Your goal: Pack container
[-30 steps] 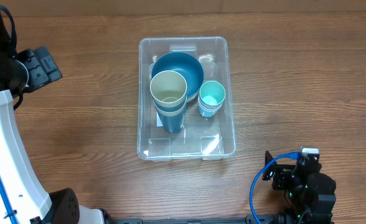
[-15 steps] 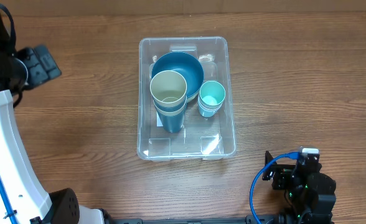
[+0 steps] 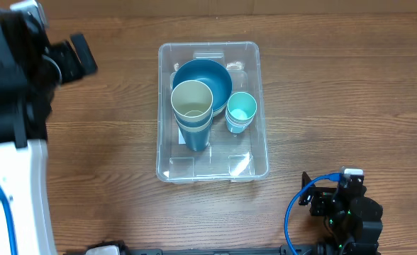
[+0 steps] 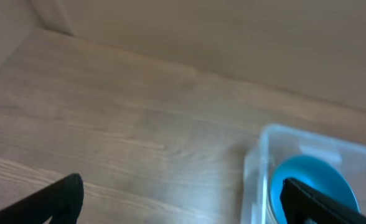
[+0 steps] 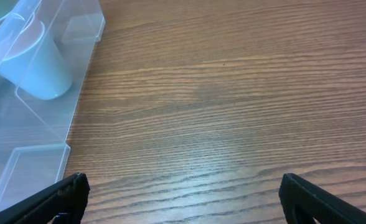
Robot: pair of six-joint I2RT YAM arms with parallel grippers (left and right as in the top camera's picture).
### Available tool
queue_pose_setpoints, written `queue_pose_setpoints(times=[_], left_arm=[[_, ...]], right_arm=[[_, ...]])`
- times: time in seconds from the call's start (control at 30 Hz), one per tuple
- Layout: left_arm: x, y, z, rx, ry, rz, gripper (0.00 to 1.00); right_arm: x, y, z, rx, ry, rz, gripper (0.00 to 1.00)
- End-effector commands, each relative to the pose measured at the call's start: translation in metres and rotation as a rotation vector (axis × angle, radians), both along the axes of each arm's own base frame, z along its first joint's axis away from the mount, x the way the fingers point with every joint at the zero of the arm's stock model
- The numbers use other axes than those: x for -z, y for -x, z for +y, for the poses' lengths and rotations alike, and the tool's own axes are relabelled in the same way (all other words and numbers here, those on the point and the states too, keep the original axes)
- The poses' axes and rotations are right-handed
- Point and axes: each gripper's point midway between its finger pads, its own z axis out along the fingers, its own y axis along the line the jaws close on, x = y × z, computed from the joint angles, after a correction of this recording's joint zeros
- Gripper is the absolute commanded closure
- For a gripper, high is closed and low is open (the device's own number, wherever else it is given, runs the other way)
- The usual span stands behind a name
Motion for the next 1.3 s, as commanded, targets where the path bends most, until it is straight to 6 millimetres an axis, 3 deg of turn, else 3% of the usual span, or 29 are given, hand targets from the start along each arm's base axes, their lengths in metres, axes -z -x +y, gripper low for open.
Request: queue_pose_setpoints(times=[0.0, 0.17, 0.4, 0.63, 1.0, 1.27], left_arm=[[-0.004, 0.035, -0.014, 0.075, -0.056, -0.114, 0.00], [0.026, 0.066, -0.018, 0.073, -0.068, -0.194, 0.00], [0.095, 0.107, -0.022, 0.072, -0.071, -0.216, 0.00], [0.160, 0.133, -0.025, 0.072, -0.071, -0.225, 0.00], [0.212, 0.149, -0.027, 0.071, -0.082, -0.298, 0.00], [0.236, 0.151, -0.027, 0.068, -0.077, -0.319, 0.00]], right_arm=[[-0.002, 0.000, 0.003, -0.015, -0.004, -0.012, 0.00], [-0.002, 0.000, 0.003, -0.015, -0.004, -0.012, 0.00], [-0.002, 0.000, 0.003, -0.014, -0.004, -0.012, 0.00], [-0.002, 0.000, 0.003, -0.014, -0.004, -0.012, 0.00], [-0.002, 0.000, 0.003, -0.014, -0.004, -0.013, 0.00], [-0.002, 0.000, 0.003, -0.014, -0.004, -0.012, 0.00]])
